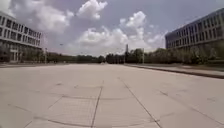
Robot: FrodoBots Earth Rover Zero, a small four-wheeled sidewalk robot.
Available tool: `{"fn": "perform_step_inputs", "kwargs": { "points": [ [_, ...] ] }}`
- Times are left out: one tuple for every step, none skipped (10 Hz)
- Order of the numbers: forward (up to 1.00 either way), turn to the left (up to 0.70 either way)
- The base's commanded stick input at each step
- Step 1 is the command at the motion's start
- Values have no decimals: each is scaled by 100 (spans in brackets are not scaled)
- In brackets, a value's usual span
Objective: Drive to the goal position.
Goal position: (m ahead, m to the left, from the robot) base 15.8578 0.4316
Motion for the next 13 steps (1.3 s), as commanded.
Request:
{"fn": "perform_step_inputs", "kwargs": {
  "points": [
    [70,1],
    [70,1],
    [70,1],
    [70,1],
    [70,1],
    [70,1],
    [70,1],
    [70,1],
    [70,1],
    [70,1],
    [70,1],
    [70,1],
    [70,1]
  ]
}}
